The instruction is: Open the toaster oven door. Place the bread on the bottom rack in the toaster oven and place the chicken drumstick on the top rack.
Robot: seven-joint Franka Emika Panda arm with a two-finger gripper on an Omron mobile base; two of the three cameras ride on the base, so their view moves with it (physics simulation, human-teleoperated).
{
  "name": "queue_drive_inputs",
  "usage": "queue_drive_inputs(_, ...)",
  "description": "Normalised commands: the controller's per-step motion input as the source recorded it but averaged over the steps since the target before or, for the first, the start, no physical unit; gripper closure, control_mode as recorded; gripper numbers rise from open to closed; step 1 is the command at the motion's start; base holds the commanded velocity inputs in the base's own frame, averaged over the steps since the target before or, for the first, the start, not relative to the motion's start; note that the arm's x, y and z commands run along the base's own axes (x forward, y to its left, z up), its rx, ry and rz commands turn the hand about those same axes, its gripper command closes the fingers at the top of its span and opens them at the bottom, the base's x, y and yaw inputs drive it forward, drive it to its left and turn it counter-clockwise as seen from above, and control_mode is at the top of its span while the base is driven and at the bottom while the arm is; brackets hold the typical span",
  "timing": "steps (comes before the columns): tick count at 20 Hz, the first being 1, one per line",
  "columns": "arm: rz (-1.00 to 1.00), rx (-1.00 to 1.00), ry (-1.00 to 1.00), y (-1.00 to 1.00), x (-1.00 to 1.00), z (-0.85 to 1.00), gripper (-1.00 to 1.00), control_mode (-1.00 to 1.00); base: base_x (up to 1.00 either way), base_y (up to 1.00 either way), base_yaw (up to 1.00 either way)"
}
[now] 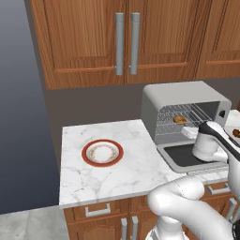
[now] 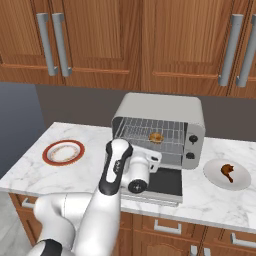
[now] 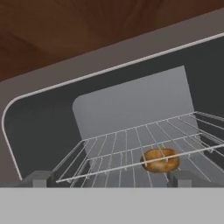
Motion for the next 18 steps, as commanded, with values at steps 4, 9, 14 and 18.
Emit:
queue_drive_inputs(4, 0.0, 0.04, 0.0, 0.03, 0.22, 0.05, -1.0, -1.0, 0.0, 0.0, 0.0)
queue_drive_inputs(9, 0.0, 0.04, 0.0, 0.12, 0.06, 0.01, -1.0, -1.0, 0.0, 0.0, 0.0)
queue_drive_inputs(14, 0.0, 0.02, 0.0, 0.24, 0.12, 0.0, -1.0, -1.0, 0.0, 0.0, 0.0)
queue_drive_inputs(18, 0.0, 0.0, 0.0, 0.04, 0.36, 0.0, -1.0, -1.0, 0.0, 0.0, 0.0)
